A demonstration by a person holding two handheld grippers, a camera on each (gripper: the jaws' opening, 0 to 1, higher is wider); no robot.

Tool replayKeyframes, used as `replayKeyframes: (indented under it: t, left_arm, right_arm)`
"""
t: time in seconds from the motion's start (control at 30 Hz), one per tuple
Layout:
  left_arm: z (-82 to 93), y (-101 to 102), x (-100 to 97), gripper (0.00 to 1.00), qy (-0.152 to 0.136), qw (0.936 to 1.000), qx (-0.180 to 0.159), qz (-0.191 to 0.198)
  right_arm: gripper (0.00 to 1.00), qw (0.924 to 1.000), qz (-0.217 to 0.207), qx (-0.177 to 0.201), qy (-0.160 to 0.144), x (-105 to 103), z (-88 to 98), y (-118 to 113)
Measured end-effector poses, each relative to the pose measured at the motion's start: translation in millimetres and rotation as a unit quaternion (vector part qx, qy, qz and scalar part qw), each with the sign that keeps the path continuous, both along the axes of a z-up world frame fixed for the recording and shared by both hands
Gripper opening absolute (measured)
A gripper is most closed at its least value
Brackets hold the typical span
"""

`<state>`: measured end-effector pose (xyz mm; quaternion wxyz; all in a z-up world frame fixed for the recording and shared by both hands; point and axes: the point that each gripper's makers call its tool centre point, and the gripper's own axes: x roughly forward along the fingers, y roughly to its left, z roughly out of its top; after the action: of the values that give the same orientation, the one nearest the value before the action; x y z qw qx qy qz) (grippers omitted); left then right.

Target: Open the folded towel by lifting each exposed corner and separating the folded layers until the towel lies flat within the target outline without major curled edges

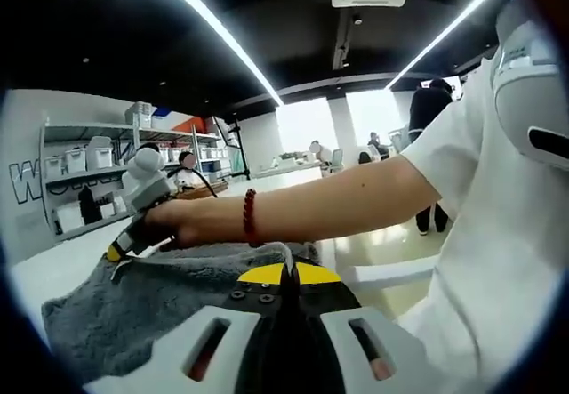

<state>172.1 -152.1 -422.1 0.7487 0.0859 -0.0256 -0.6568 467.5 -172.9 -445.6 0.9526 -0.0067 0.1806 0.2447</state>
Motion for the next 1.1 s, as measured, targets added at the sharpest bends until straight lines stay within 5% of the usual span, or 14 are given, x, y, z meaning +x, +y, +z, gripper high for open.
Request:
replayKeyframes:
  t: [0.1, 0.43, 1.1]
  left_arm:
    - [5.5, 3.1, 1.4, 0.0, 0.022, 0.9996, -0.017, 0.003]
    - [8.4, 5.4, -1.1, 0.0, 0.026, 0.9996, -0.01, 0.008]
    - [25.8, 21.4, -1.1, 0.0, 0.035, 0.998, -0.051, 0.008]
  right_arm:
    - [0.0, 0.9999, -0.005, 0.014, -0.006, 1.6, 7.4, -0.3]
    - [0.0, 0.9995, -0.01, 0.028, -0.014, 7.0, 19.9, 1.0]
    - [0.0, 0.998, 0.0, 0.049, -0.039, 18.0, 54.4, 11.5]
